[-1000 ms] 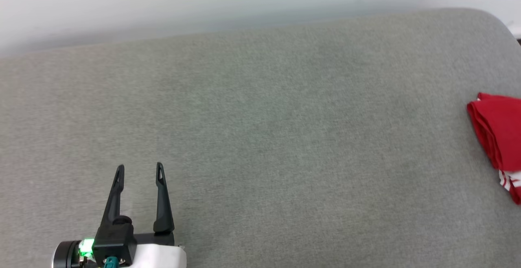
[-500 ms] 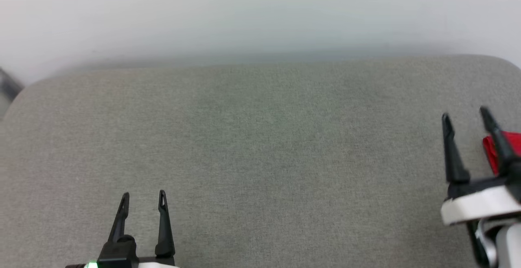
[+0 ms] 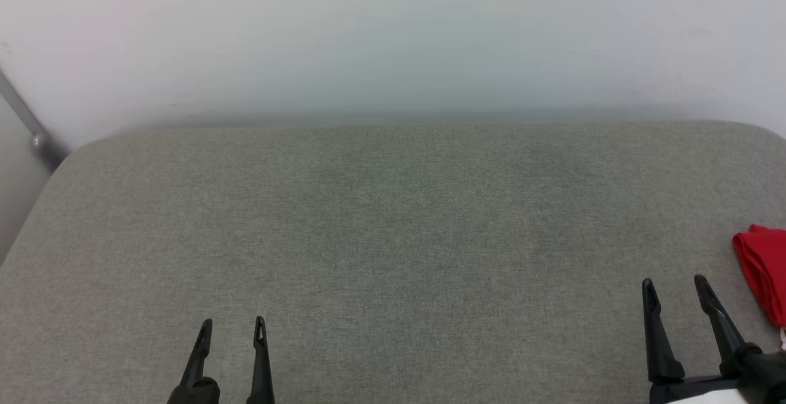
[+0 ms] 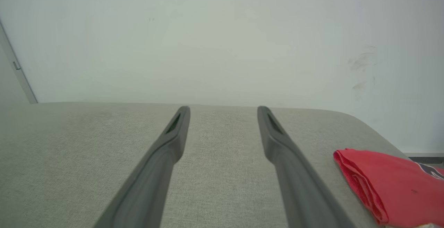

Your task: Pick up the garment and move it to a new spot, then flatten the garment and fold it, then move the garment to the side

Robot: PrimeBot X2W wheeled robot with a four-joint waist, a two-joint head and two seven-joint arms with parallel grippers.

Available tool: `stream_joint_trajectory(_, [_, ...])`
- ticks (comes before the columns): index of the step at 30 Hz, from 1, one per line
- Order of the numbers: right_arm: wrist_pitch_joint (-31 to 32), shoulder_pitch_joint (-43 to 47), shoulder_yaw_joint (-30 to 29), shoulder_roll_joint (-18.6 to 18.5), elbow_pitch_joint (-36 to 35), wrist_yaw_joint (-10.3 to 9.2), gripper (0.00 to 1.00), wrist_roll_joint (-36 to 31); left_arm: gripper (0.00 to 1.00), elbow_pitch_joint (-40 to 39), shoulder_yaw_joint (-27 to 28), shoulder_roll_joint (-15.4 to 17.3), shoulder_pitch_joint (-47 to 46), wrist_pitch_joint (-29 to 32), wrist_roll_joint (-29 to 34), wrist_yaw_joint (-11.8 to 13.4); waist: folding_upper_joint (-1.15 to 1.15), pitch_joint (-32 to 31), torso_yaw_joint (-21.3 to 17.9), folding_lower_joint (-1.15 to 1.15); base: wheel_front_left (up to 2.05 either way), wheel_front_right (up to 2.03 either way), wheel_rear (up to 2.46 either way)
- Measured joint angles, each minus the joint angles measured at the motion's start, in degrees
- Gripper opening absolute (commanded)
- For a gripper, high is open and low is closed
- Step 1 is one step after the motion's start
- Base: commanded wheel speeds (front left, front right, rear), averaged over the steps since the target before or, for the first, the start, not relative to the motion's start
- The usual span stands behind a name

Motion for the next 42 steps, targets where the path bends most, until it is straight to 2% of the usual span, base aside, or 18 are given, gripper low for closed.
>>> stream_joint_trajectory(8, [0.0,4.27,0.13,0.62,-3.21,0.0,1.0,0.57,1.0,0.88,-0.26,-0.12,1.14,0.0,-0.23,-0.81,0.0,-1.51,0.94,0.0,0.0,0.0,0.0])
stream_joint_trajectory(18, [0.0,5.84,0.75,0.69,-3.98,0.0,1.0,2.63,1.0,1.19,-0.46,-0.26,1.95,0.0,-0.63,-1.07,0.0,-2.07,1.14,0.0,0.0,0.0,0.0])
stream_joint_trajectory(19, [0.0,5.84,0.78,0.69,-3.98,0.0,0.0,2.85,0.0,1.19,-0.43,-0.29,1.96,0.0,-0.64,-1.05,0.0,-2.08,1.14,0.0,0.0,0.0,0.0])
stream_joint_trajectory(27, [0.31,5.96,0.9,0.69,-0.42,0.01,0.0,3.81,0.0,4.46,-0.88,-0.29,2.13,0.4,-1.58,-0.99,0.0,-2.05,1.13,0.01,0.0,0.0,0.0])
stream_joint_trajectory(42, [3.57,3.3,1.62,0.33,2.34,0.01,0.0,21.12,0.0,6.3,-0.04,0.27,-0.36,3.42,-19.76,-3.28,0.0,-1.63,0.9,0.01,0.0,0.0,0.0])
